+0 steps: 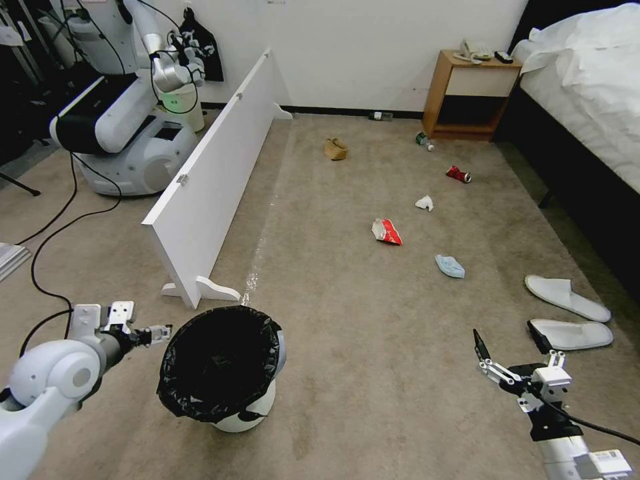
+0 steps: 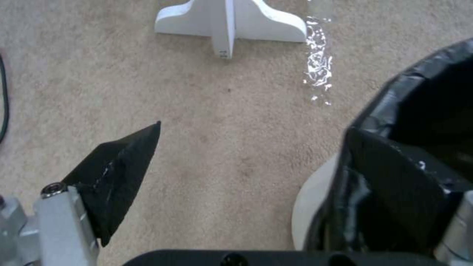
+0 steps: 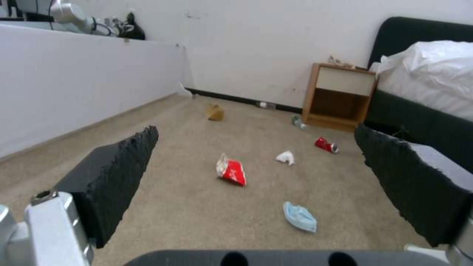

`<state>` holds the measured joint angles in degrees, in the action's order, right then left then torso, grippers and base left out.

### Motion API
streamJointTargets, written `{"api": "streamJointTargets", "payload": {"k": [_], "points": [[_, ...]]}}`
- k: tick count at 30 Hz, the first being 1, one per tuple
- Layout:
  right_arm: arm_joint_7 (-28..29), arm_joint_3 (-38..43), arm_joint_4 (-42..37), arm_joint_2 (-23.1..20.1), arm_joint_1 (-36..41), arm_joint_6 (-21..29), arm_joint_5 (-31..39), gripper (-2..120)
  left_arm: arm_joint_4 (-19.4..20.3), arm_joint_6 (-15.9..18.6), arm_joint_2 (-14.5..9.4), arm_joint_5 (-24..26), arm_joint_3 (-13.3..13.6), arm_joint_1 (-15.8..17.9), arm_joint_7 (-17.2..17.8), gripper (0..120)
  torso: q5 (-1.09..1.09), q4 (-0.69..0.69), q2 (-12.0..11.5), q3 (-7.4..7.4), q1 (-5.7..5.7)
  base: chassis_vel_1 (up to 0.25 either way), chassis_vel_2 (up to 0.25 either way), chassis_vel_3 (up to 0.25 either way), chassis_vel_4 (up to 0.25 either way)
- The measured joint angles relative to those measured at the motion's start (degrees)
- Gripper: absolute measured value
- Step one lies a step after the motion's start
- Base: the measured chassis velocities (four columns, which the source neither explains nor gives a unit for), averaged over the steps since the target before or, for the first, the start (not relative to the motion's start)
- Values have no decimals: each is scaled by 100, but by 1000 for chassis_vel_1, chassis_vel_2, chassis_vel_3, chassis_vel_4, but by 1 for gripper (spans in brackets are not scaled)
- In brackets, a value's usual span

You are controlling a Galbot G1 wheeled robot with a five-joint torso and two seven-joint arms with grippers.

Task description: Pick up the trash bin and place the garbage on the floor into it.

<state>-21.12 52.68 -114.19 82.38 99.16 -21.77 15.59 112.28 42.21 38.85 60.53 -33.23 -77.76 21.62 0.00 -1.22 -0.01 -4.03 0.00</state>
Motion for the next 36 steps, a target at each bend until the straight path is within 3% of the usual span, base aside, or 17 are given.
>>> {"api": "streamJointTargets", "payload": {"k": [8, 18, 27, 36], "points": [[-36, 60, 17, -4, -21, -27, 77, 100, 239, -4, -2, -44, -22, -62, 0, 100, 0, 0, 0, 0, 0, 0, 0, 0, 0], [-42, 43, 68, 17, -62, -41, 79, 100, 172, -7, 4, -168, 24, -41, -46, 100, 0, 0, 0, 0, 0, 0, 0, 0, 0], [-52, 23, 119, 81, -86, -52, 52, 100, -61, -7, 134, -358, 223, -12, -128, 100, 0, 1, 0, 0, 0, 0, 0, 0, 0], [-60, 27, 166, 164, -138, -56, 33, 100, -172, -8, 332, -728, 647, 130, -286, 100, 0, -1, 0, 0, 0, 0, 0, 0, 0]]}}
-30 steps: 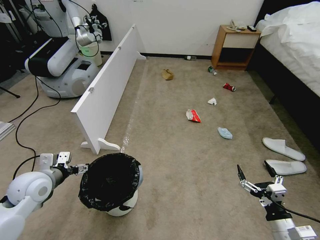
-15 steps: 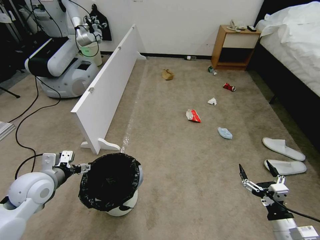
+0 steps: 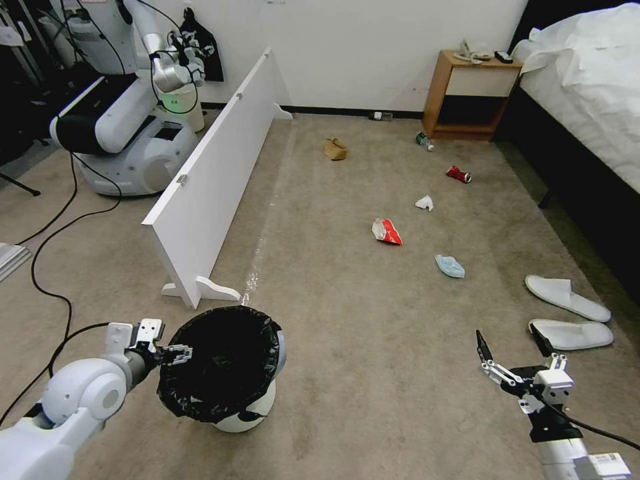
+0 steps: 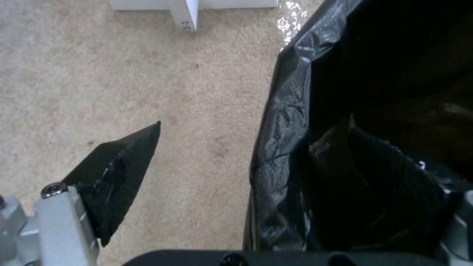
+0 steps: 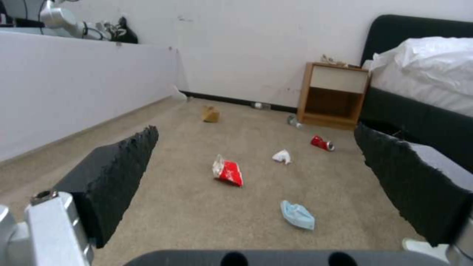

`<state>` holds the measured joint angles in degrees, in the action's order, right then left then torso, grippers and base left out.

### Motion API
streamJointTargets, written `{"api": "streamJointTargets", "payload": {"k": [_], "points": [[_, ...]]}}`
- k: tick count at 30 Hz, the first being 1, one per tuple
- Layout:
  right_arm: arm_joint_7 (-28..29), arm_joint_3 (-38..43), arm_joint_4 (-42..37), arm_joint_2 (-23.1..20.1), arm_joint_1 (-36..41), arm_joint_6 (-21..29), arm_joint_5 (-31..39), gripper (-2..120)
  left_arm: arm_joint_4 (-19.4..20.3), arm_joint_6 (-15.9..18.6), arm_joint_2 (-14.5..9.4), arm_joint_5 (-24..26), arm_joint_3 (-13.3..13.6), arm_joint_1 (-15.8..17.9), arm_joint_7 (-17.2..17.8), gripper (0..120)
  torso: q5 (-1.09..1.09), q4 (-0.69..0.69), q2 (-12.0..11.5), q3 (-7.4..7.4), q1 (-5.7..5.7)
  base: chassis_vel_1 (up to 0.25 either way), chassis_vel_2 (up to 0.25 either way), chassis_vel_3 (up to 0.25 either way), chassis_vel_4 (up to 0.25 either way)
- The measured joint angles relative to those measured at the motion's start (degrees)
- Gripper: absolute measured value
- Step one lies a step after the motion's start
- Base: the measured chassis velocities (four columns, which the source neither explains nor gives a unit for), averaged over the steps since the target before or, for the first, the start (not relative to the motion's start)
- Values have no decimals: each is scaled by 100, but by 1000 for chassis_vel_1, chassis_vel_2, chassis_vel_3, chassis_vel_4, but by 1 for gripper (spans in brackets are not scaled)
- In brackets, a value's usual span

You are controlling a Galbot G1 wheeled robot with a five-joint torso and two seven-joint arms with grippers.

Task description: Pick up the trash bin and place the garbage on the floor into it.

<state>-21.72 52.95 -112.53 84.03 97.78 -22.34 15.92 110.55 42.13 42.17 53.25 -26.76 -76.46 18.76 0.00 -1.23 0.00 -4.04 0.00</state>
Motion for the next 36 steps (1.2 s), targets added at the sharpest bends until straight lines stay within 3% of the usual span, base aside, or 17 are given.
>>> {"api": "streamJointTargets", "payload": {"k": [15, 19, 29, 36], "points": [[26, -125, 126, -70, -37, 37, 2, 100, -345, -32, 314, -47, 85, 160, 98, 100, -4, 3, 1, 1, 0, 0, 0, 0, 0], [45, -160, 184, -105, -70, 51, 11, 100, -511, -1, 333, 59, 112, 268, 143, 100, 3, 0, 1, 0, 0, 0, 0, 0, 0], [118, -228, 304, -181, -173, 87, 56, 100, -838, -24, 435, 45, 207, 484, 164, 100, -8, 4, 2, 1, 0, 0, 0, 0, 0], [183, -275, 353, -241, -222, 110, 98, 100, -957, -26, 473, 40, 261, 557, 167, 100, -4, 3, 2, 2, 0, 0, 0, 0, 0]]}}
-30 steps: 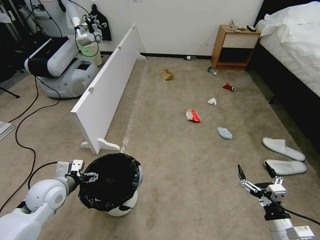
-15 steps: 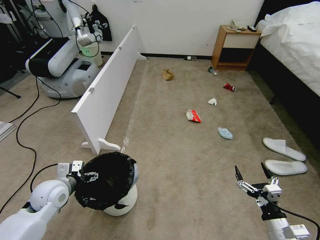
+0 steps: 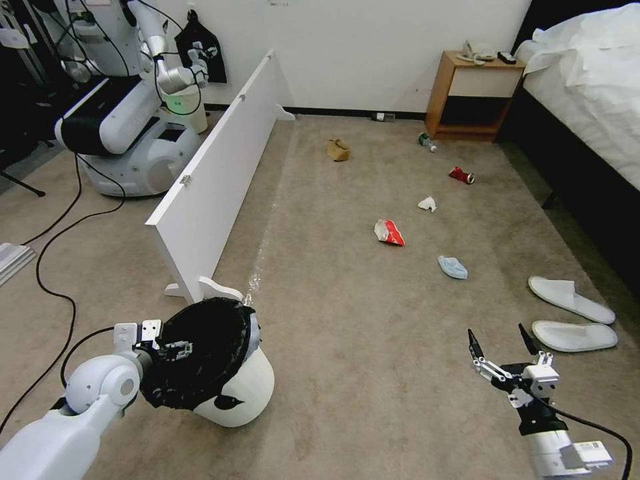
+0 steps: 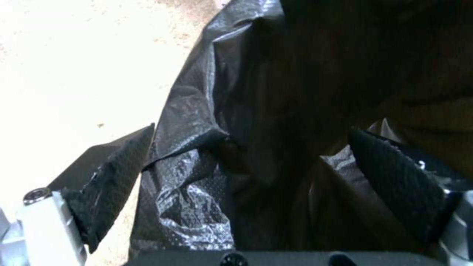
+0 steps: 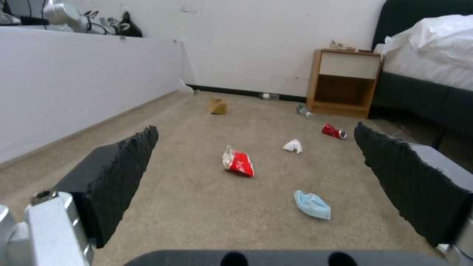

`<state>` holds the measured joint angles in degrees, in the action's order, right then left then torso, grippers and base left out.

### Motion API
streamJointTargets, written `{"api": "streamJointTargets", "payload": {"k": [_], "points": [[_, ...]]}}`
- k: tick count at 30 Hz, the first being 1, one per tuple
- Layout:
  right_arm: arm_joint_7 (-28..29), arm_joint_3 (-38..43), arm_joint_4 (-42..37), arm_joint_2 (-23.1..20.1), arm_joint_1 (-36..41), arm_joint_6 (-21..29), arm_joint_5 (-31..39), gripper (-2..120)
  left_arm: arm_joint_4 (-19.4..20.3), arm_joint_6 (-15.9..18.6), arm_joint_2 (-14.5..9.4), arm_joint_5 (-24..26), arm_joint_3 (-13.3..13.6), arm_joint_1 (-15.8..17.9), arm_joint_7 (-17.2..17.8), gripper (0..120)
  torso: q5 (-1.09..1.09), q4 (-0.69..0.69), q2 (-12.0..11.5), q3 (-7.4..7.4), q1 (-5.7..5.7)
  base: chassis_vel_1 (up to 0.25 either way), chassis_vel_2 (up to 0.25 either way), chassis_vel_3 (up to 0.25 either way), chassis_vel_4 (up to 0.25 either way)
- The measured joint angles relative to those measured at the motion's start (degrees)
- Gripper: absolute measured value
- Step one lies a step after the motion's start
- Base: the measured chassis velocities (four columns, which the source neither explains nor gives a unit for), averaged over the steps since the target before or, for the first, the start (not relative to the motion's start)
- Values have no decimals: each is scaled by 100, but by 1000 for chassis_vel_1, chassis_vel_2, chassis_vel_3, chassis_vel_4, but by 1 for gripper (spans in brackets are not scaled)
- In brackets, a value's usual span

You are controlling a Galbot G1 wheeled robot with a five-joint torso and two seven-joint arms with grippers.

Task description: Pick up the trash bin and place the garbage on the floor into it.

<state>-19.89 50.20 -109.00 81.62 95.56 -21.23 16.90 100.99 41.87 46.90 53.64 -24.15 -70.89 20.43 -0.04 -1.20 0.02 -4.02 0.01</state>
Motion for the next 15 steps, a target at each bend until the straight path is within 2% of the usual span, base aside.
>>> {"api": "streamJointTargets", "payload": {"k": [7, 8, 9, 10, 12, 15], "points": [[18, -19, 7, -44, 1, 5, 27, 100, -74, 15, 67, 13, 10, -5, -11, 100, 6, -3, -1, -2, 0, 0, 0, 0, 0], [24, -19, 7, -52, 5, 7, 37, 100, -71, 59, 112, 47, 45, -33, -47, 100, 26, -7, -4, -5, 0, 0, 0, 0, 0], [28, -17, 5, -55, 8, 8, 41, 100, -53, 66, 124, 57, 45, -49, -58, 100, 30, -7, -4, -6, -1, 0, 0, 0, 0], [28, -17, 5, -55, 8, 8, 41, 100, -53, 66, 124, 57, 45, -49, -58, 100, 30, -7, -4, -6, -1, 0, 0, 0, 0], [29, -11, -6, -56, 26, 8, 43, 100, 90, 59, 124, 61, -16, -97, -52, 100, 0, -7, -4, -3, 0, 0, 0, 0, 0], [20, -11, -11, -39, 43, -4, 27, 100, 168, 58, 122, 59, -23, -113, -42, 100, 11, -2, -4, -3, -1, 0, 0, 0, 0]]}}
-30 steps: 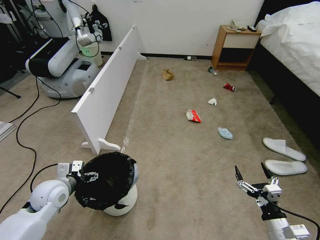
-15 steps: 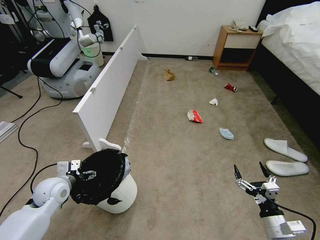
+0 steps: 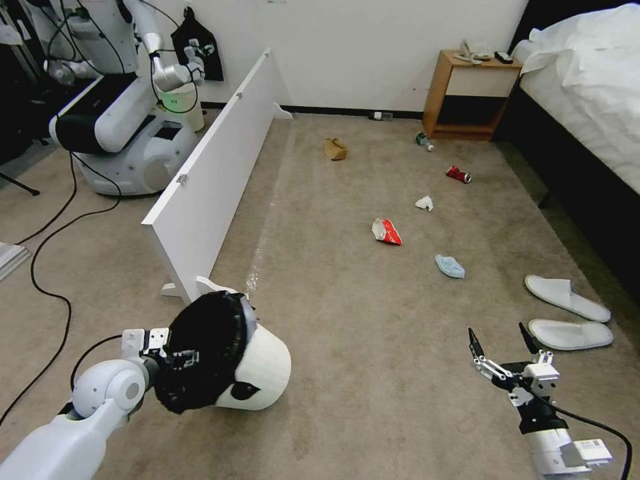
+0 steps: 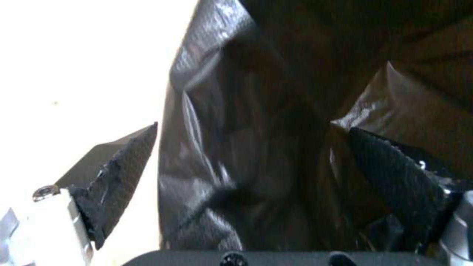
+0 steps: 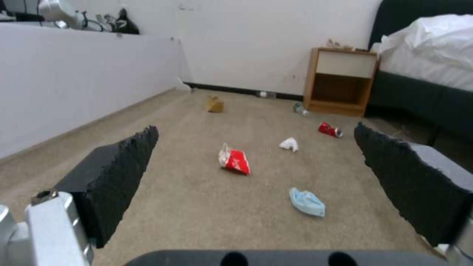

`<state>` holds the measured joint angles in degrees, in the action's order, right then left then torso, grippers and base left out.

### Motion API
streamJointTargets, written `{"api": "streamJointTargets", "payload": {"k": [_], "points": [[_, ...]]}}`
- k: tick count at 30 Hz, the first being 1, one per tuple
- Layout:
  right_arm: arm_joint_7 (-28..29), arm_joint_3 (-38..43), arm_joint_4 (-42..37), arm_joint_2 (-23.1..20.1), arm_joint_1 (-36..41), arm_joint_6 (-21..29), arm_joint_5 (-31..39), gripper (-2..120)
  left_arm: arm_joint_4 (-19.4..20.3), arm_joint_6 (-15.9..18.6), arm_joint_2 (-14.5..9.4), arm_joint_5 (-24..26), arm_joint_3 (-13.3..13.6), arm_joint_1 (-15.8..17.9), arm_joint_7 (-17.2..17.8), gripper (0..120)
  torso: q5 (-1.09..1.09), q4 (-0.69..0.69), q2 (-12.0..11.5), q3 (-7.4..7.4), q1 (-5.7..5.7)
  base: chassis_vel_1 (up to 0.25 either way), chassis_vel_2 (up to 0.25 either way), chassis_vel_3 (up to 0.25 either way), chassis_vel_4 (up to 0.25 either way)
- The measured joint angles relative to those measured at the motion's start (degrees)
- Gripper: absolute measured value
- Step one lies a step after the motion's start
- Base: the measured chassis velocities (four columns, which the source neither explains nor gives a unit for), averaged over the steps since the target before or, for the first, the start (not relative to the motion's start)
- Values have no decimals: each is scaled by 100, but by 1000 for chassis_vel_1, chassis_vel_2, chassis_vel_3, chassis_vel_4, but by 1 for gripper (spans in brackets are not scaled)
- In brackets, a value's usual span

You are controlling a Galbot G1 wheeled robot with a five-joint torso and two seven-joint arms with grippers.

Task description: Pick up the trash bin and place the garbage on the floor into it.

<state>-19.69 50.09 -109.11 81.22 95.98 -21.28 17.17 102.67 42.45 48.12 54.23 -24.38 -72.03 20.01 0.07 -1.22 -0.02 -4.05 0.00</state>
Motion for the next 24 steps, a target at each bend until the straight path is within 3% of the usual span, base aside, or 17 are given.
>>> {"api": "streamJointTargets", "payload": {"k": [2, 15, 20, 24], "points": [[-3, -9, 0, 9, 1, -2, -8, 100, 22, -1, 0, -2, -8, 1, 12, 100, -8, 1, 0, 0, 0, 0, 0, 0, 0], [-13, -40, -27, 12, 3, -25, -12, 100, 150, -21, 14, -71, -33, -8, 23, 100, -7, 1, 1, 2, 0, 0, 0, 0, 0], [-6, -59, -20, 9, -34, -24, -5, 100, 72, -23, 48, -80, 5, 40, 16, 97, -7, 1, 1, 2, 0, 0, 0, 0, 0], [-2, -50, -18, 5, -29, -23, 0, 100, 35, -25, 52, -115, 23, 50, -42, 87, -8, 1, 1, 2, 0, 0, 0, 0, 0]]}}
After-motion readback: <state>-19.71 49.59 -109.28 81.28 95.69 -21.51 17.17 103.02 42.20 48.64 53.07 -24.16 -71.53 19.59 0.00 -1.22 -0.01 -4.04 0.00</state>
